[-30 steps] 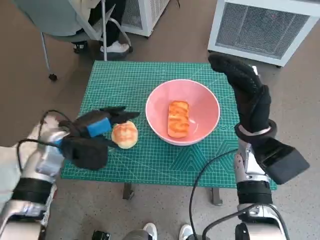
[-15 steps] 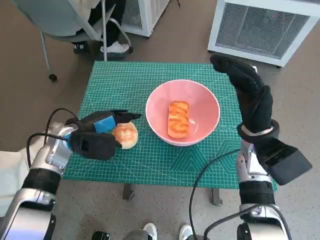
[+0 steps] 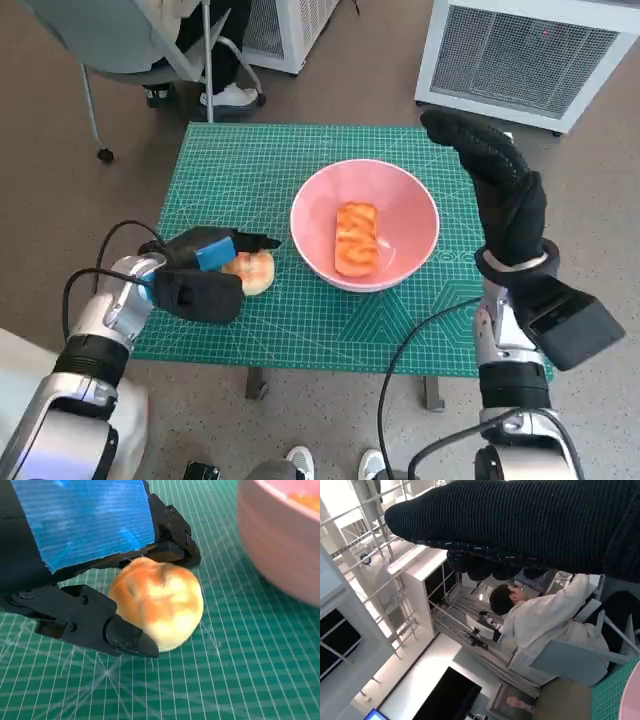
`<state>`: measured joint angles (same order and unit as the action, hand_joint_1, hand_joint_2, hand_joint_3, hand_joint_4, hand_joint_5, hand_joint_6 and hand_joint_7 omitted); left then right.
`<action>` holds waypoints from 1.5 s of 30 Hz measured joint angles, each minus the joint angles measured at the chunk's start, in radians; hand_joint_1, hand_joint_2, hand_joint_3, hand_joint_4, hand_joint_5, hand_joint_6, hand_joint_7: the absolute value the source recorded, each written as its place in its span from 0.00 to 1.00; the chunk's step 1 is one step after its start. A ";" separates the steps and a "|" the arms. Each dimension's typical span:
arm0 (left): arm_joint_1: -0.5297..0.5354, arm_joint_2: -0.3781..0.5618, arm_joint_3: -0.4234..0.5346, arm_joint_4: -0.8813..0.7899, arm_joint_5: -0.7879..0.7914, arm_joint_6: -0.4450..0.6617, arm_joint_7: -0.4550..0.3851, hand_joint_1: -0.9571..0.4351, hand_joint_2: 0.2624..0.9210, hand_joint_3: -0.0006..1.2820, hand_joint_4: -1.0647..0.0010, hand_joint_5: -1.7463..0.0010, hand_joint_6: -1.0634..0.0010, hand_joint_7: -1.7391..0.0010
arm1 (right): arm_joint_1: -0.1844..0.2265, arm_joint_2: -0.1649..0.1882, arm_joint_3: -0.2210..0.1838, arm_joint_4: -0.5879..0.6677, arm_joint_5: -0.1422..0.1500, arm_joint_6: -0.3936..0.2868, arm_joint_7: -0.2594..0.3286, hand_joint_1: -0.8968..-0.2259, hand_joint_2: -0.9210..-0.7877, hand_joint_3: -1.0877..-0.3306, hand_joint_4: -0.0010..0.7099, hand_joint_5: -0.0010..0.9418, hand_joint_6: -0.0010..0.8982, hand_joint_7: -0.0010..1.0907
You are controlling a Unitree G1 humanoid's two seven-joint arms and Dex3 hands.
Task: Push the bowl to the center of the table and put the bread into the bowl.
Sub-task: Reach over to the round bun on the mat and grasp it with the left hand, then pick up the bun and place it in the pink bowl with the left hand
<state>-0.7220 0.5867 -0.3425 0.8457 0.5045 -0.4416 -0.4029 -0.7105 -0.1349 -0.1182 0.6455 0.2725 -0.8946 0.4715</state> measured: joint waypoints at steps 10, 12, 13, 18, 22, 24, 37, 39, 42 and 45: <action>0.016 0.048 0.100 -0.192 -0.107 0.017 -0.057 0.69 1.00 0.08 0.43 0.29 0.40 0.32 | 0.000 0.003 0.000 -0.002 0.003 0.006 0.002 0.47 0.00 0.38 0.41 0.08 0.00 0.63; 0.016 0.054 0.130 -0.254 -0.135 0.027 -0.066 0.69 1.00 0.08 0.43 0.30 0.40 0.32 | 0.000 0.003 0.000 -0.002 0.003 0.007 0.002 0.47 0.00 0.38 0.41 0.08 0.00 0.63; 0.014 0.057 0.144 -0.282 -0.147 0.031 -0.067 0.69 1.00 0.08 0.43 0.30 0.40 0.32 | 0.000 0.003 0.000 -0.002 0.003 0.007 0.002 0.47 0.00 0.38 0.41 0.09 0.00 0.63; -0.003 0.059 0.202 -0.408 -0.196 0.053 -0.064 0.69 1.00 0.07 0.42 0.30 0.39 0.32 | 0.000 0.004 0.000 -0.002 0.005 0.011 0.003 0.48 0.00 0.38 0.41 0.09 0.00 0.64; -0.031 0.043 0.228 -0.482 -0.205 0.067 -0.041 0.69 1.00 0.07 0.42 0.31 0.39 0.32 | 0.000 0.004 0.000 -0.002 0.008 0.016 0.008 0.48 0.00 0.38 0.41 0.09 0.00 0.65; -0.049 0.029 0.231 -0.511 -0.205 0.072 -0.029 0.69 1.00 0.07 0.42 0.31 0.39 0.32 | 0.000 0.004 0.000 -0.002 0.008 0.017 0.010 0.48 0.00 0.38 0.41 0.09 0.00 0.65; -0.222 -0.117 0.138 -0.449 -0.176 0.005 -0.004 0.69 1.00 0.06 0.40 0.36 0.39 0.29 | 0.000 0.010 0.001 -0.009 0.007 0.022 0.010 0.47 0.00 0.38 0.41 0.09 0.00 0.65; -0.247 -0.134 0.116 -0.398 -0.157 -0.010 -0.003 0.69 1.00 0.08 0.43 0.34 0.42 0.27 | 0.000 0.011 0.001 -0.010 0.007 0.022 0.010 0.47 0.00 0.38 0.41 0.09 0.00 0.65; -0.278 -0.160 0.086 -0.315 -0.147 -0.015 -0.010 0.57 1.00 0.17 0.55 0.50 0.52 0.19 | 0.001 0.009 0.000 -0.016 0.006 0.022 0.010 0.47 0.00 0.38 0.41 0.10 0.00 0.64; -0.300 -0.184 0.055 -0.240 -0.137 0.014 -0.048 0.59 0.94 0.13 0.74 0.80 0.78 0.51 | 0.002 0.008 0.000 -0.020 0.003 0.021 0.010 0.47 0.00 0.39 0.41 0.09 0.00 0.63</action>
<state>-1.0221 0.4022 -0.2878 0.6059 0.3676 -0.4272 -0.4506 -0.7082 -0.1268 -0.1185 0.6252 0.2759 -0.8734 0.4812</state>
